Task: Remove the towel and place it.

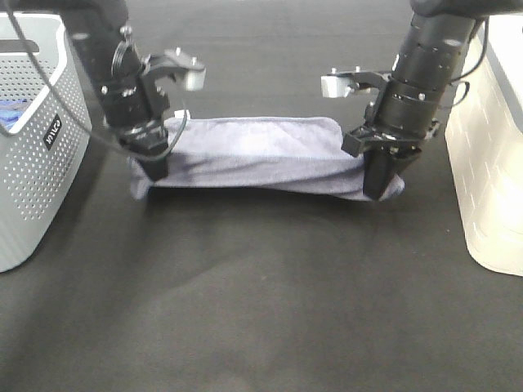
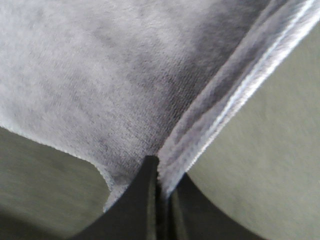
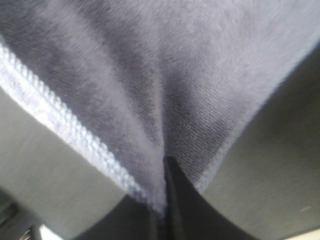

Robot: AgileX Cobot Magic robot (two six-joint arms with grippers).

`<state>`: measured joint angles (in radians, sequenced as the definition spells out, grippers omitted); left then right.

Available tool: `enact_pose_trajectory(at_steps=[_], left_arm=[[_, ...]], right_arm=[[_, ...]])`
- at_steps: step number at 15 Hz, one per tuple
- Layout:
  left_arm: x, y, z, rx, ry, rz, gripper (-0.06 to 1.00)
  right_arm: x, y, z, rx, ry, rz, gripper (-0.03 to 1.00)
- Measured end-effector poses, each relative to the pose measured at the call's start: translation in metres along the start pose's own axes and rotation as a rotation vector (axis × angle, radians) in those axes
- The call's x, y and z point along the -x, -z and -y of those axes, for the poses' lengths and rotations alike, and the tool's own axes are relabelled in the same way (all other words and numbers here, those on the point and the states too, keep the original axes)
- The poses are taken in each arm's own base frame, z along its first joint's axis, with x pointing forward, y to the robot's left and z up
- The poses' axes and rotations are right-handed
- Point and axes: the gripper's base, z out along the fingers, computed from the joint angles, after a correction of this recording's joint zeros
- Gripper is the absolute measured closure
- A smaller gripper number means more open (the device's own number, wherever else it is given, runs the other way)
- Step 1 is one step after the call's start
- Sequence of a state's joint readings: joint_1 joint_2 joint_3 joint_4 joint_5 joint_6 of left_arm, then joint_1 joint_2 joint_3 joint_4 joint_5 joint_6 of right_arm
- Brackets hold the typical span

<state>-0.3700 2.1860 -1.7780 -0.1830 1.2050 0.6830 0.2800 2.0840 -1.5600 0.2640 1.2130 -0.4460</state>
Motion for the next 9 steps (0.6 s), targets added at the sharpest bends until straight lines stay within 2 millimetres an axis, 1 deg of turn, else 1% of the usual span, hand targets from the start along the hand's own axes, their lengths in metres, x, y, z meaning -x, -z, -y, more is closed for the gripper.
enact_pose_trajectory(at_steps=[1,3,5,6,9], left_arm=[[-0.006,-0.004,0.003,-0.017,-0.008,-0.020,0.94],[-0.014,-0.005,0.012,-0.040,-0.055,-0.038,0.94],[-0.015,0.000,0.020,-0.041,-0.095,-0.037,0.94],[-0.014,-0.001,0.022,-0.044,-0.103,-0.040,0.94],[-0.016,-0.013,0.034,-0.068,-0.126,-0.079,0.94]], right_arm=[[-0.004,-0.003,-0.001,0.011,-0.006,-0.011,0.97],[-0.012,-0.013,-0.002,0.032,-0.018,-0.050,0.97],[-0.019,-0.023,-0.002,0.048,-0.006,-0.088,0.97],[-0.023,-0.027,-0.002,0.055,-0.003,-0.105,0.97],[-0.030,-0.037,-0.004,0.084,-0.002,-0.136,0.97]])
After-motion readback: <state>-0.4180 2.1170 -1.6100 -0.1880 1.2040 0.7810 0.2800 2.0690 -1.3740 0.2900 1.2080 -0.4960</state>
